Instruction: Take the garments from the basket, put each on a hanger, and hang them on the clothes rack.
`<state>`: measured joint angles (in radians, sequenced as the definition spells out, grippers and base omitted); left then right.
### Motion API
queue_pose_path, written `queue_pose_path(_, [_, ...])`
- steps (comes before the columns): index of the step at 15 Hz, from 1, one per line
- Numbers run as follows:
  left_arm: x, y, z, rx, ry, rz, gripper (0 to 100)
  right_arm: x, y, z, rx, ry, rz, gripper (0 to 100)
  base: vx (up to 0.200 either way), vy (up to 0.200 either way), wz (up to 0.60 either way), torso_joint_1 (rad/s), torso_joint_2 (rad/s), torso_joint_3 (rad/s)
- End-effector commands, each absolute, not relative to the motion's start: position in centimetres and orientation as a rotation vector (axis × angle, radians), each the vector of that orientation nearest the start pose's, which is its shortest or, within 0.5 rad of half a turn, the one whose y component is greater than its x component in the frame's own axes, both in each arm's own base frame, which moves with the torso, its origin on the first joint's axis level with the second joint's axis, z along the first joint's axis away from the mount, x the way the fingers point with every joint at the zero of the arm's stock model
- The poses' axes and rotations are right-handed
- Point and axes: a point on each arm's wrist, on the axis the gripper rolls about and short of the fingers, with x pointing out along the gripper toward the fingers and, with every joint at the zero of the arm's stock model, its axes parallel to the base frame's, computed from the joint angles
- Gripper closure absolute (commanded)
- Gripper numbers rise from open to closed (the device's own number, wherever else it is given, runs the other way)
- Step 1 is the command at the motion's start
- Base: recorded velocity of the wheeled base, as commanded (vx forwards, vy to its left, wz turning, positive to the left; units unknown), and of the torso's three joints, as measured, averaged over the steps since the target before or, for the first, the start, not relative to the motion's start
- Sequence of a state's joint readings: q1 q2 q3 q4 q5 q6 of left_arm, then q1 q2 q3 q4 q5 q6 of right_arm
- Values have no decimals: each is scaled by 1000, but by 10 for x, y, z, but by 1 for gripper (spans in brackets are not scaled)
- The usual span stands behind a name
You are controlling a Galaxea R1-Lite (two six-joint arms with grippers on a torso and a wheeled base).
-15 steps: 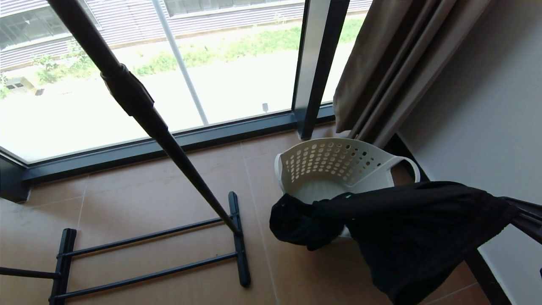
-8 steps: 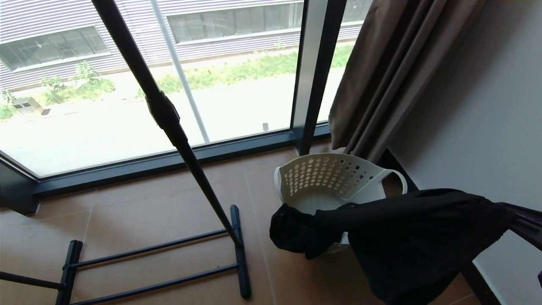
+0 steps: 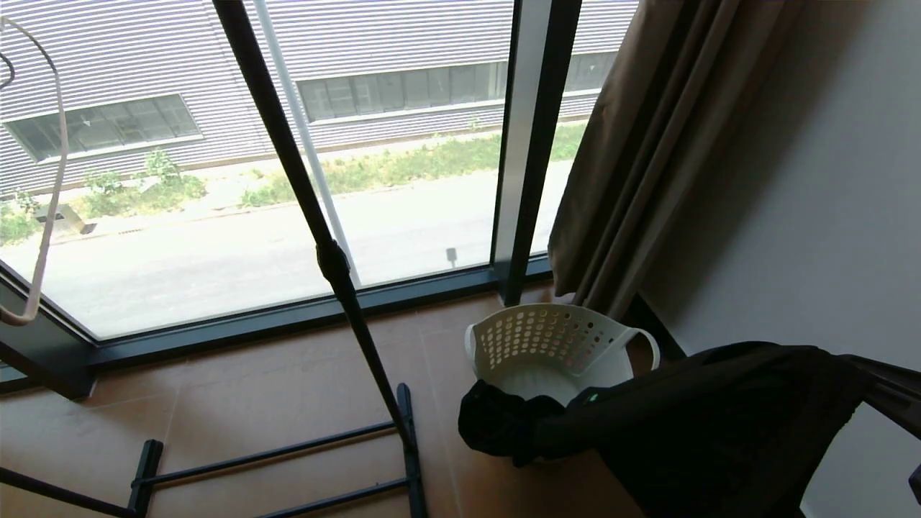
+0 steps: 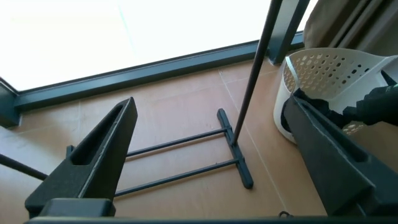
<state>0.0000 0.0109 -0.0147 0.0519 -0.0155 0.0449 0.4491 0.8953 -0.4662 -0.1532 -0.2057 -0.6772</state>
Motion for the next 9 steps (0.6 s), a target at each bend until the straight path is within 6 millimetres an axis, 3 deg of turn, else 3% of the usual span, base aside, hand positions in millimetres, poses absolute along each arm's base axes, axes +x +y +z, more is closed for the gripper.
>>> queue_pose_path(1, [-23,0,75,46,49,-16,0,93,40,201,-761,175,325,100,0,0,0,105,-471,-261])
queue_pose_path(9, [-23,0,74,44,49,-16,0,92,40,201,-758,166,327,100,0,0,0,160,-500,-336])
